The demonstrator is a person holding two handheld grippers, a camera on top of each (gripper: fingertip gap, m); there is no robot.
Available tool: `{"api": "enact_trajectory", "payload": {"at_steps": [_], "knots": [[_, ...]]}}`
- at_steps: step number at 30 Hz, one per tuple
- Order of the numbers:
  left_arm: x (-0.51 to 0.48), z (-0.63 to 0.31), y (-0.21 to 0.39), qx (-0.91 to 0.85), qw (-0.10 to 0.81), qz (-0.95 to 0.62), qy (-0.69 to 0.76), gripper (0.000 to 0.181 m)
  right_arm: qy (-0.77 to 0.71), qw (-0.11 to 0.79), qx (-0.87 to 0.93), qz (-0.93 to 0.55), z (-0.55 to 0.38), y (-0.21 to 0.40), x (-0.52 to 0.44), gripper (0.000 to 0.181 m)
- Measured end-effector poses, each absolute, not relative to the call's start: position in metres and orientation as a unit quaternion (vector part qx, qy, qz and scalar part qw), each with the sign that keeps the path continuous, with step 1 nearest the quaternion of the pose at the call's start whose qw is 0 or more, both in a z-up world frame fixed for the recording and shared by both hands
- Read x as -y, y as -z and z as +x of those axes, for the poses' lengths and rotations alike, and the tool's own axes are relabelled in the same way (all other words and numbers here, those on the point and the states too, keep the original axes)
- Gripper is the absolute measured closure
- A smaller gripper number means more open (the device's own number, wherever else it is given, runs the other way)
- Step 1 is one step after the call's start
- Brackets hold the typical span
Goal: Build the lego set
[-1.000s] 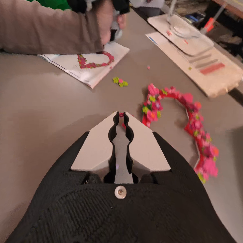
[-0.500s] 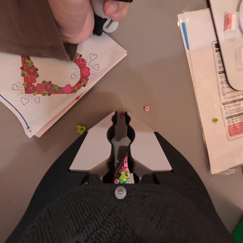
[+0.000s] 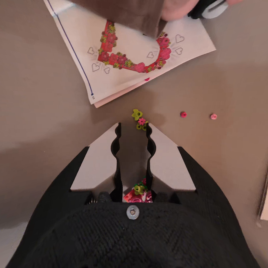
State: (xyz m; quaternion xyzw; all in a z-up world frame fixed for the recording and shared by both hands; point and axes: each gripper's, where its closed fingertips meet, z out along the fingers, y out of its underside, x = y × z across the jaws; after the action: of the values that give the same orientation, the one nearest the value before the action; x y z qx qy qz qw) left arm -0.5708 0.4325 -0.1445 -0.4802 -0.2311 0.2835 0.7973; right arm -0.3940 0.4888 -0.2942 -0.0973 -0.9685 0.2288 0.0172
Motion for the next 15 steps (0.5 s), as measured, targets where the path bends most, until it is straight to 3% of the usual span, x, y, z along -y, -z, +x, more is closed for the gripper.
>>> {"api": "enact_trajectory", "payload": {"at_steps": [8, 15], "knots": [[-0.432, -0.572, 0.144, 0.235, 0.798, -0.478, -0.283, 0.144, -0.198, 0.029, 0.976, -0.083, -0.409, 0.299, -0.492, 0.171], [-0.432, -0.573, 0.145, 0.236, 0.797, -0.479, -0.281, 0.144, -0.188, 0.041, 0.978, -0.078, -0.438, 0.299, -0.488, 0.173]]}}
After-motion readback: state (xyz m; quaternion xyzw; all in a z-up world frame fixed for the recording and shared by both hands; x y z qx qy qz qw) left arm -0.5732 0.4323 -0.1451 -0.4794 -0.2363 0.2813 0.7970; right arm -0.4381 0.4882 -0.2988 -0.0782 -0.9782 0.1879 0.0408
